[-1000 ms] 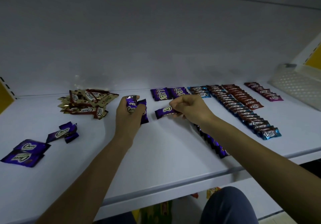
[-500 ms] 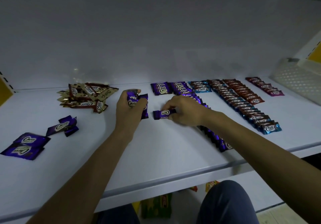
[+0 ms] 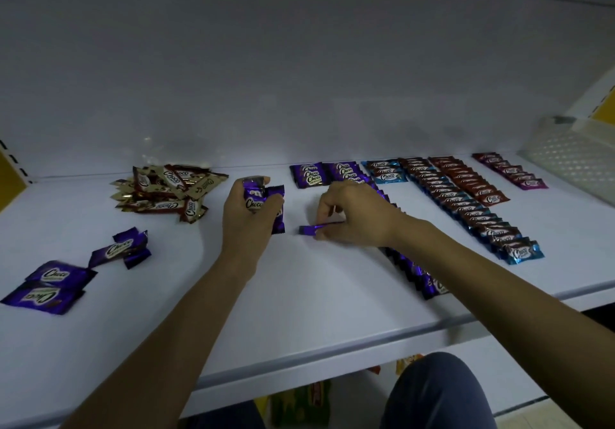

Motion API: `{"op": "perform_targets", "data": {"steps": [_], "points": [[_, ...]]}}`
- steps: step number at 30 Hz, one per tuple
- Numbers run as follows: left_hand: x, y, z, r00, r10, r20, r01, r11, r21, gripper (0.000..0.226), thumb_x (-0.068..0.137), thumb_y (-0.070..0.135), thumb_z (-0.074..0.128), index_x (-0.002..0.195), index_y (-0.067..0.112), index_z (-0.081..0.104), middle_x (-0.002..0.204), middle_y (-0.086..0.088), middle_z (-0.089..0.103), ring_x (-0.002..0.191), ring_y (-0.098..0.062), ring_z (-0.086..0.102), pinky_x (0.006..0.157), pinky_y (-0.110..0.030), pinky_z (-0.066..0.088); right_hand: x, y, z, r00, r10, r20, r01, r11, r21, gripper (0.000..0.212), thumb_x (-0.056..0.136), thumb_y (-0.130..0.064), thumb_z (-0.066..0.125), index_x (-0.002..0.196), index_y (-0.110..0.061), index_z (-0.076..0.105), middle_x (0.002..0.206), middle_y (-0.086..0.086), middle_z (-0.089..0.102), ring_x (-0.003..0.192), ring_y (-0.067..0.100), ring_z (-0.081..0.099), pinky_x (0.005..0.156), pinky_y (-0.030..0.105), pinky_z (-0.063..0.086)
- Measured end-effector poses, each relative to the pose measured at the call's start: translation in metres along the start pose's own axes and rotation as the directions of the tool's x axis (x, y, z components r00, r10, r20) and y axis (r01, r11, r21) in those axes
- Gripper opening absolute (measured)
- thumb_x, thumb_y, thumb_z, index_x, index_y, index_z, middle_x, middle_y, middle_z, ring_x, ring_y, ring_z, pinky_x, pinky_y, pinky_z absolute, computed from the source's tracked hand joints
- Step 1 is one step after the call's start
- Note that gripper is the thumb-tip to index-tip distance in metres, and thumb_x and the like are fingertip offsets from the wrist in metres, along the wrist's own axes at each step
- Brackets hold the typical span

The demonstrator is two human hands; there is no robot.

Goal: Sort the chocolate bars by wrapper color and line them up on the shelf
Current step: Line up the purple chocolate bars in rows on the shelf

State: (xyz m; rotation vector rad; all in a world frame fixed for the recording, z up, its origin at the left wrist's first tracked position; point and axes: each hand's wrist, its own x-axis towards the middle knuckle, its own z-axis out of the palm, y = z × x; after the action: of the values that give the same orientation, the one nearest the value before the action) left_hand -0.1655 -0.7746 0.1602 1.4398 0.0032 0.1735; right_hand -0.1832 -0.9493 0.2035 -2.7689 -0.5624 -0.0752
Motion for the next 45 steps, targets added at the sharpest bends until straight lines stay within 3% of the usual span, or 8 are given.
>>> {"op": "perform_targets", "data": {"steps": [6,10,18,22,28,35,39,45], "points": [[-0.002,0.001,0.0,1.0,0.019,0.009,-0.019,1.0,-0.001,0.028,0.089,0.005,0.06,0.094,0.032,0.056,0.088,0.003,0.064,0.064,0.003,0.061,0.05,-0.013,0.046,-0.01,0.005,0.0,0.999,-0.001,0.033,-0.003,0.994,0.113,0.01,0.083,-0.02,0.069,0.089,-0.017,0.077,0.082,-0.01,0.067,0.076,0.007,0.059,0.072,0.025,0.047],[-0.002,0.001,0.0,1.0,0.022,0.012,-0.022,1.0,-0.005,0.027,0.089,0.005,0.06,0.094,0.031,0.056,0.086,0.003,0.064,0.059,0.007,0.06,0.048,-0.012,0.045,-0.011,0.012,-0.002,0.999,0.045,0.029,-0.044,0.998,-0.038,0.023,0.084,-0.033,0.068,0.106,-0.025,0.071,0.089,-0.012,0.056,0.083,0.005,0.049,0.078,0.023,0.034],[-0.002,-0.001,0.0,0.999,0.03,0.012,-0.03,0.999,0.015,0.027,0.088,0.006,0.061,0.098,0.03,0.056,0.091,0.004,0.064,0.066,0.002,0.059,0.054,-0.014,0.047,-0.003,0.007,0.004,0.998,0.057,-0.006,-0.057,0.996,-0.065,0.011,0.08,-0.023,0.07,0.088,-0.021,0.062,0.088,-0.008,0.059,0.087,0.014,0.054,0.085,0.033,0.042],[0.0,-0.003,0.0,1.0,0.031,-0.002,-0.031,1.0,0.007,0.026,0.089,0.006,0.062,0.097,0.03,0.056,0.092,0.003,0.065,0.074,-0.006,0.06,0.056,-0.017,0.046,0.003,0.003,0.008,0.987,0.148,-0.067,-0.117,0.935,0.334,0.019,0.078,-0.007,0.067,0.074,-0.023,0.058,0.076,-0.001,0.061,0.067,0.011,0.054,0.067,0.028,0.047],[0.0,-0.002,0.001,1.0,0.027,-0.005,-0.027,1.0,0.007,0.026,0.088,0.006,0.062,0.098,0.03,0.056,0.091,0.004,0.064,0.072,-0.007,0.058,0.058,-0.021,0.045,0.009,-0.001,-0.001,0.968,0.248,-0.025,-0.139,0.618,0.774,0.021,0.09,0.006,0.05,0.085,-0.01,0.061,0.082,0.009,0.065,0.068,0.007,0.062,0.07,0.017,0.052],[0.0,-0.001,0.001,0.999,0.043,-0.013,-0.043,0.999,0.018,0.026,0.088,0.007,0.062,0.098,0.03,0.055,0.089,0.006,0.062,0.072,-0.007,0.058,0.061,-0.023,0.046,0.02,-0.006,-0.013,0.954,0.161,0.254,-0.23,0.935,0.271,0.03,0.078,-0.003,0.07,0.1,-0.017,0.055,0.076,-0.005,0.054,0.062,0.008,0.05,0.059,0.02,0.043],[0.0,-0.003,0.0,0.999,0.053,-0.013,-0.052,0.998,0.019,0.025,0.088,0.007,0.062,0.098,0.029,0.055,0.087,0.008,0.062,0.072,-0.005,0.057,0.063,-0.023,0.047,0.025,-0.009,0.002,0.985,0.097,0.144,-0.129,0.963,0.238,0.031,0.08,-0.008,0.071,0.109,-0.015,0.061,0.085,-0.004,0.064,0.077,0.014,0.06,0.074,0.028,0.051],[0.001,-0.003,0.001,0.999,0.045,-0.01,-0.045,0.999,0.014,0.024,0.088,0.01,0.064,0.101,0.027,0.055,0.09,0.002,0.063,0.068,-0.007,0.059,0.05,-0.016,0.045,0.008,0.005,0.001,0.987,0.139,0.082,-0.127,0.982,-0.14,0.036,0.09,-0.04,0.06,0.121,-0.024,0.064,0.112,-0.002,0.063,0.11,0.017,0.052,0.092,0.031,0.039]]}}
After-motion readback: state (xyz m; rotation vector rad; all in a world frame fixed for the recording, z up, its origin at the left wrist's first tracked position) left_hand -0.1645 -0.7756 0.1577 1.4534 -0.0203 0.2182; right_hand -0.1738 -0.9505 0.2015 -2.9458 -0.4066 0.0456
